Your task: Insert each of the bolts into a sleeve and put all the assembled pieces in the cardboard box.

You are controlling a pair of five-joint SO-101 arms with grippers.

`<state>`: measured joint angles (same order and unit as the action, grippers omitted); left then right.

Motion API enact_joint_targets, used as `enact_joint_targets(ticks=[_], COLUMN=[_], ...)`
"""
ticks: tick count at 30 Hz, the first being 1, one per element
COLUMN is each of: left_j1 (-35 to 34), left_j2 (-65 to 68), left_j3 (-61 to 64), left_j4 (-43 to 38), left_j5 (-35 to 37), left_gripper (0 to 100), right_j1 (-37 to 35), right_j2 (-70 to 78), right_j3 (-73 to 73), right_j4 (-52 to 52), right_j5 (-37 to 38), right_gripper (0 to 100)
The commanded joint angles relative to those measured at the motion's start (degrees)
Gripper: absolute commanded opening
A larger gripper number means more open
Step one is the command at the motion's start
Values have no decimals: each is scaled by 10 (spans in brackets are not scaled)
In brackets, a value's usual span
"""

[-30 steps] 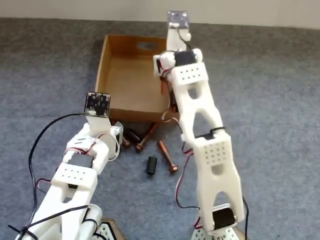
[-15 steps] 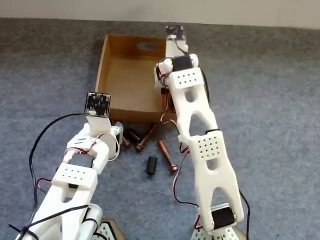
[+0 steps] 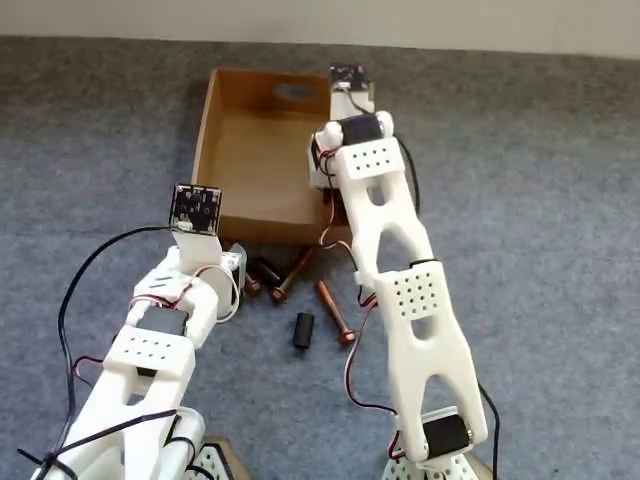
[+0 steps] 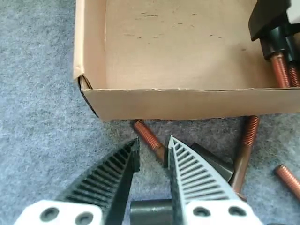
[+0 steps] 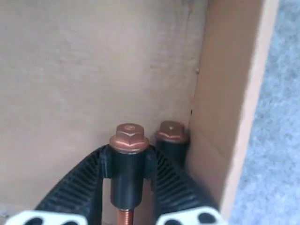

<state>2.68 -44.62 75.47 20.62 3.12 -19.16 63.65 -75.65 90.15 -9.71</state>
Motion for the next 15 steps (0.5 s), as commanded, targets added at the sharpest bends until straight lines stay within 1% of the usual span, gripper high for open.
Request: enact_joint_targets(ticks=[1, 6, 15], left_j1=[-7, -7, -7], left_j2=[-14, -14, -14], left_j3=[-2, -2, -2], left_j4=[-10, -10, -10], left_j5=[3, 3, 3], left_gripper=[104, 104, 104], right_j1=[-1, -2, -11], right_j2=[-7, -3, 58], right_j3=[-32, -32, -42], right_j4=[16, 22, 16], right_j5=[-7, -7, -7], right_gripper=[8, 8, 8])
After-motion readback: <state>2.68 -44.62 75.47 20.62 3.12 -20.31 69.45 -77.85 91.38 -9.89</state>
